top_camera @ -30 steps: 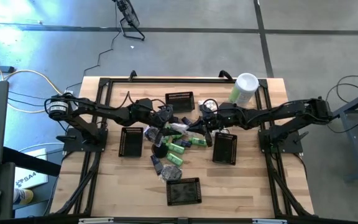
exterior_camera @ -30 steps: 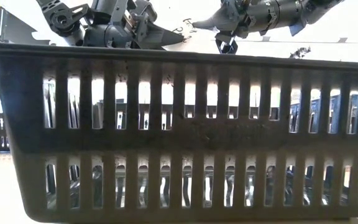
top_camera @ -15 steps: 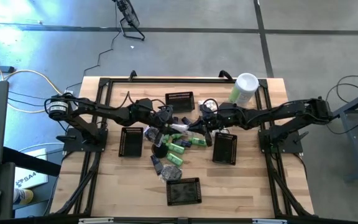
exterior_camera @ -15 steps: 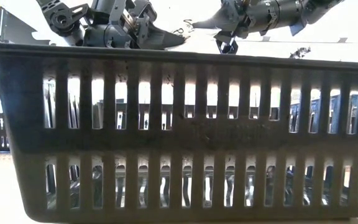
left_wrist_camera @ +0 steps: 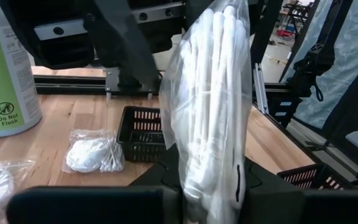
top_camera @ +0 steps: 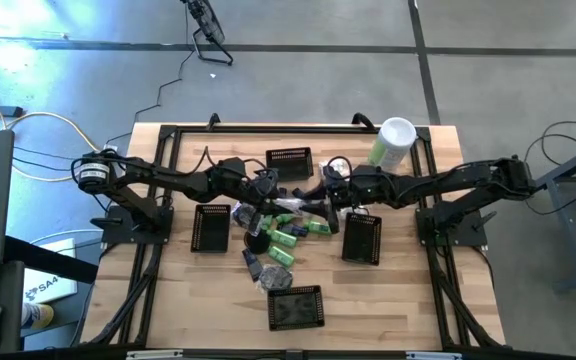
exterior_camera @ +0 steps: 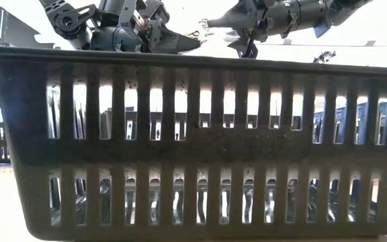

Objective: Pick & Place Travel size toiletries
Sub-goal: Put the left pack of cotton buds into the top middle black bin, then put the green bottle into the middle right black bin

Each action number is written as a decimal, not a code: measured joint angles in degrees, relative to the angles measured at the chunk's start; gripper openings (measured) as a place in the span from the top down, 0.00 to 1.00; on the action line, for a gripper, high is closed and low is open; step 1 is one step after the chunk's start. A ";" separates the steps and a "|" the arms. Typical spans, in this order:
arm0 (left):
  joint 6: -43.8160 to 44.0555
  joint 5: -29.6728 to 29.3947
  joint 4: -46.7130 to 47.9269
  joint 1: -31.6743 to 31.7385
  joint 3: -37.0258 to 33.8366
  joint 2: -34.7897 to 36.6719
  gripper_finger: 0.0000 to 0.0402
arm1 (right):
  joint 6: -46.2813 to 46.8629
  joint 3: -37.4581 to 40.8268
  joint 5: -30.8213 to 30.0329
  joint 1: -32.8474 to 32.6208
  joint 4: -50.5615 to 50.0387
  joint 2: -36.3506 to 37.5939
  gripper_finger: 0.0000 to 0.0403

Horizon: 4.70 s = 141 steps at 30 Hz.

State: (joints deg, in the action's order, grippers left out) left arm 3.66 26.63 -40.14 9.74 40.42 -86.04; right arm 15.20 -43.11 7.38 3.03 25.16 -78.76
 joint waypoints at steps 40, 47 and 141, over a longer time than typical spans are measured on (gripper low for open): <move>1.14 -0.09 0.81 -0.02 0.00 0.00 0.88 | 0.05 -0.02 0.24 -0.02 -28.96 19.15 0.54; 1.11 -2.90 1.00 0.18 -0.01 0.00 0.88 | 0.00 0.00 0.24 -0.02 -29.44 21.07 0.65; 6.99 -13.51 20.27 17.62 10.58 -9.43 0.99 | -3.25 -0.02 -2.76 -0.02 -29.81 22.05 0.81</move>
State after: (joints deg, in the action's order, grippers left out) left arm 10.65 13.13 -19.87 27.35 51.00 -95.47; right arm 11.94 -43.13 4.62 3.01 -4.64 -56.71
